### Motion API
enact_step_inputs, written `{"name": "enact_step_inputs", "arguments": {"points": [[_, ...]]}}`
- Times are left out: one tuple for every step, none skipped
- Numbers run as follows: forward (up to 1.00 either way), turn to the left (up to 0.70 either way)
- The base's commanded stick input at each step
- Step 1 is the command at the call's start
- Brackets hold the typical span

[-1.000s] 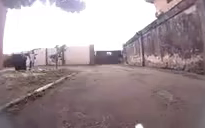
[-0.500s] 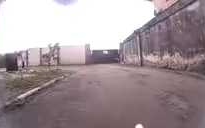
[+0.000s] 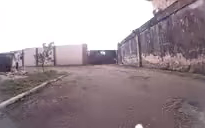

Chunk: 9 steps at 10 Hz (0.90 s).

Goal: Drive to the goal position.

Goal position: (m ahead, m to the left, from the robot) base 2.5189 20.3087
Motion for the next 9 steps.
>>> {"name": "enact_step_inputs", "arguments": {"points": [[0.7, 0.0], [0.7, 0.0], [0.7, 0.0], [0.7, 0.0], [0.7, 0.0], [0.7, 0.0], [0.7, 0.0], [0.7, 0.0], [0.7, 0.0]]}}
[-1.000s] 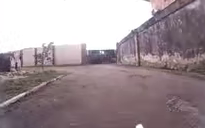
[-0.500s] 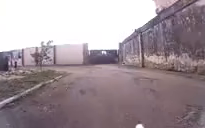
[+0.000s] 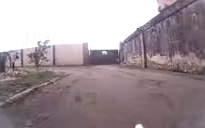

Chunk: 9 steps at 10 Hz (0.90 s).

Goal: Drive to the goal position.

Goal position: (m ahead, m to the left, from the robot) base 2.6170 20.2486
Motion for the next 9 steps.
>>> {"name": "enact_step_inputs", "arguments": {"points": [[0.7, 0.0], [0.7, 0.0], [0.7, 0.0], [0.7, 0.0], [0.7, 0.0], [0.7, 0.0], [0.7, 0.0], [0.7, 0.0], [0.7, 0.0]]}}
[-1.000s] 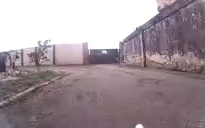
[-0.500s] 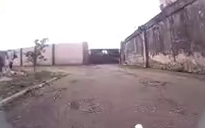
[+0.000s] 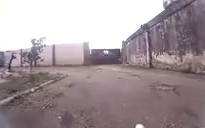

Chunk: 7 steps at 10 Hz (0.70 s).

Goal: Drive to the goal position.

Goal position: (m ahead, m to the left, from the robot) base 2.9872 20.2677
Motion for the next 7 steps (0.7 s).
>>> {"name": "enact_step_inputs", "arguments": {"points": [[0.7, 0.0], [0.7, 0.0], [0.7, 0.0], [0.7, 0.0], [0.7, 0.0], [0.7, 0.0], [0.7, 0.0]]}}
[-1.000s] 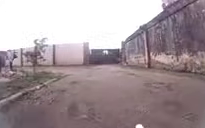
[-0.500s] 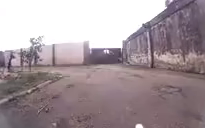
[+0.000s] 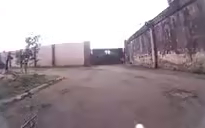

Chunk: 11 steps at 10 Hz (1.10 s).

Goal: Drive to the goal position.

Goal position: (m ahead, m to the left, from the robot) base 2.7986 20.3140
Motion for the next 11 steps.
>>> {"name": "enact_step_inputs", "arguments": {"points": [[0.7, 0.0], [0.7, 0.0], [0.7, 0.0], [0.7, 0.0], [0.7, 0.0], [0.7, 0.0], [0.7, 0.0], [0.7, 0.0], [0.7, 0.0], [0.7, 0.0], [0.7, 0.0]]}}
